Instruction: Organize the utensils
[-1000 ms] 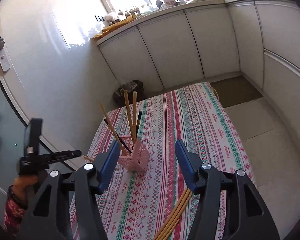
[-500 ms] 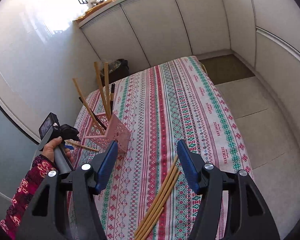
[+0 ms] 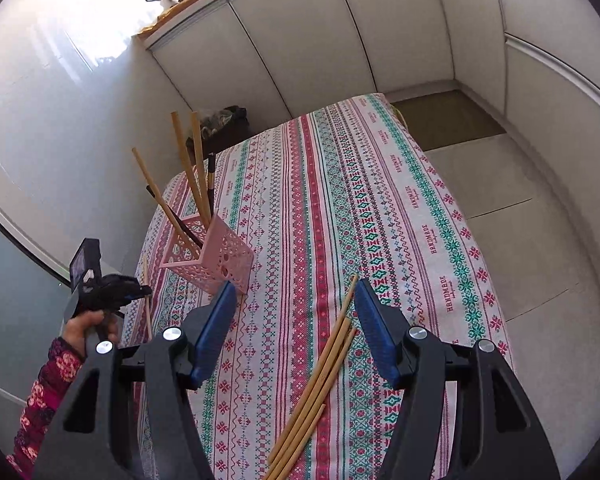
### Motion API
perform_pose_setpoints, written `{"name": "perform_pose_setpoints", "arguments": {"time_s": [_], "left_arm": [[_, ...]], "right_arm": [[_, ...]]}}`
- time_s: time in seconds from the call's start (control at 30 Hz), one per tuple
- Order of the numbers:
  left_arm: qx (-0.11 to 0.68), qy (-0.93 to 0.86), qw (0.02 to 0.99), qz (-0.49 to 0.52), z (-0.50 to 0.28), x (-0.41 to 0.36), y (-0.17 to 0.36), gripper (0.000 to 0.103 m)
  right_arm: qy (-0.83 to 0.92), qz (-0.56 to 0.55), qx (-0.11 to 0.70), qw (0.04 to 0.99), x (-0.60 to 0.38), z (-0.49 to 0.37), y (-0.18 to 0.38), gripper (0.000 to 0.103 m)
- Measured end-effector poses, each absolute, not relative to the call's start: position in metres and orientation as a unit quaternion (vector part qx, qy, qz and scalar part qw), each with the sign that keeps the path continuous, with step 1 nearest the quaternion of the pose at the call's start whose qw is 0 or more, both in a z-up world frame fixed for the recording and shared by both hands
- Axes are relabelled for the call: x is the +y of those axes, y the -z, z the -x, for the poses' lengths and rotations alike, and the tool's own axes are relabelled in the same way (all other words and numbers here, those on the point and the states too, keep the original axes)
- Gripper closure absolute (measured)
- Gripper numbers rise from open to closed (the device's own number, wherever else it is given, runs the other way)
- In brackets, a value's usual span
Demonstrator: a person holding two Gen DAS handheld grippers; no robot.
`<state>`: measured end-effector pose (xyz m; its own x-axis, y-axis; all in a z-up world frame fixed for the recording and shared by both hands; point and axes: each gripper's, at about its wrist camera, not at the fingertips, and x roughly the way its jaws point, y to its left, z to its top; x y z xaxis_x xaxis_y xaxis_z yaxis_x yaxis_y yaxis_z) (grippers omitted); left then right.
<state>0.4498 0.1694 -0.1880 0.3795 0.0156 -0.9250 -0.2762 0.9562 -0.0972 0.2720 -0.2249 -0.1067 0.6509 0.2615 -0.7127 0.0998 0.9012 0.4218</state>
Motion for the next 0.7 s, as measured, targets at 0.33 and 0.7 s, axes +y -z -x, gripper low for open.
{"name": "perform_pose_setpoints", "arguments": {"time_s": [0.33, 0.7], "left_arm": [[0.302, 0.073, 0.942, 0.122, -0.347, 0.104, 0.039, 0.097], [0.086, 0.068, 0.987, 0.121, -0.374, 0.016, 0.000, 0.097]], "right_arm": [[-0.062, -0.223, 0.411, 0.882, -0.216, -0.262, 0.098, 0.042], [-0.027, -0.232, 0.409, 0.882, -0.247, -0.263, 0.104, 0.042]]}}
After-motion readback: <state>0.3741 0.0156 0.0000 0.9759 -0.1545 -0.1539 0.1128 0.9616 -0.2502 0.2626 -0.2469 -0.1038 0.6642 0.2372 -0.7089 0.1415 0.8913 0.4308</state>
